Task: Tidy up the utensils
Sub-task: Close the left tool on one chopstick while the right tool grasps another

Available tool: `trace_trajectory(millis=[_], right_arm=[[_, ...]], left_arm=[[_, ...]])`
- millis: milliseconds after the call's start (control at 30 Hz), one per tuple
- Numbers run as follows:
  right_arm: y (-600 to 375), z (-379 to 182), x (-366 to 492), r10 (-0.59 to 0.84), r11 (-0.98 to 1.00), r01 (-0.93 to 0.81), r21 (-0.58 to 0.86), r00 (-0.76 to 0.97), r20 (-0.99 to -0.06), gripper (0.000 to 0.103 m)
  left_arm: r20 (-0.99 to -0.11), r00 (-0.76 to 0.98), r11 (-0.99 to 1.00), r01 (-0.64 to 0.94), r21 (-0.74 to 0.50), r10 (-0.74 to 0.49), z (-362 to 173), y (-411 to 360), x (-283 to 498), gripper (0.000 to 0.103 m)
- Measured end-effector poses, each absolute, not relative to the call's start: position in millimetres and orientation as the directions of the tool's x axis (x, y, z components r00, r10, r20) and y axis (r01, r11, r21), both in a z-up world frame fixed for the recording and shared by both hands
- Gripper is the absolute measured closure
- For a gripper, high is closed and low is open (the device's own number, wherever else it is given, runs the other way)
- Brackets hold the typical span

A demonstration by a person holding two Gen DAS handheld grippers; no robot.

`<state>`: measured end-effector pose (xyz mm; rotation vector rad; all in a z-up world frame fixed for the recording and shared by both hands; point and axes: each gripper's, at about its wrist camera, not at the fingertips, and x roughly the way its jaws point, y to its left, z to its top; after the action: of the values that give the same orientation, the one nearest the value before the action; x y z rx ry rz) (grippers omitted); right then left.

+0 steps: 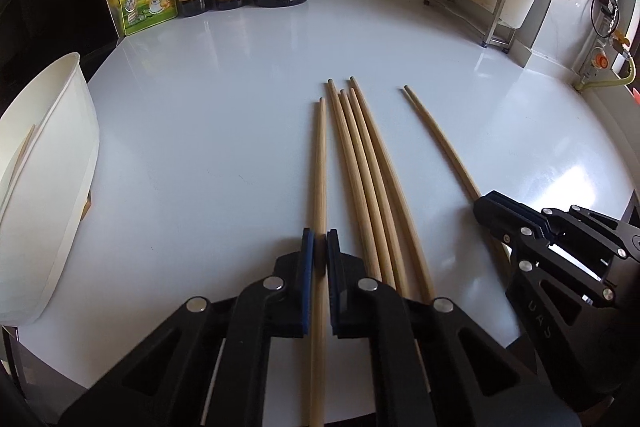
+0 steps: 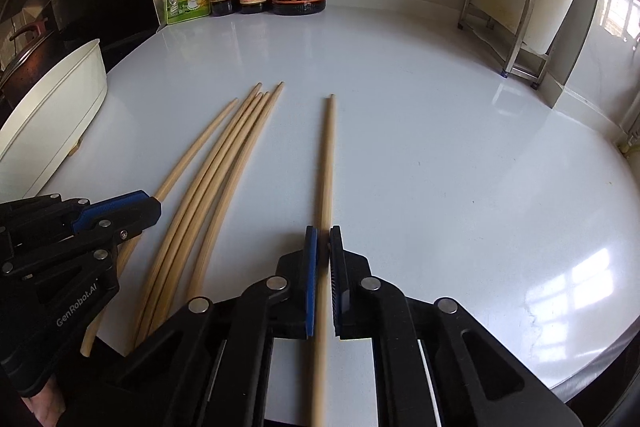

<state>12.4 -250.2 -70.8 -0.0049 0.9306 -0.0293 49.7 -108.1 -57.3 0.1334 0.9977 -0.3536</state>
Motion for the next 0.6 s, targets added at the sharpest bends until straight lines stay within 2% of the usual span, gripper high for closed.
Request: trace_trajectory(millis=[333,600], right_arm=[[-265,-57,2,0.116,0.979,0.058,0.195,0.626,-0.771,0.097],[-230,-10,5,0.198,0.955,0.020,0.296,0.703,-0.683,0.097]], left_arm=[[-0.835,0.470,0.933,0.335,-0.129,-0.284,-41,-78,44,0.096],[-0.795,0.516,0.931,0.325,-0.164,-0.320,11,-35,43,0.096]])
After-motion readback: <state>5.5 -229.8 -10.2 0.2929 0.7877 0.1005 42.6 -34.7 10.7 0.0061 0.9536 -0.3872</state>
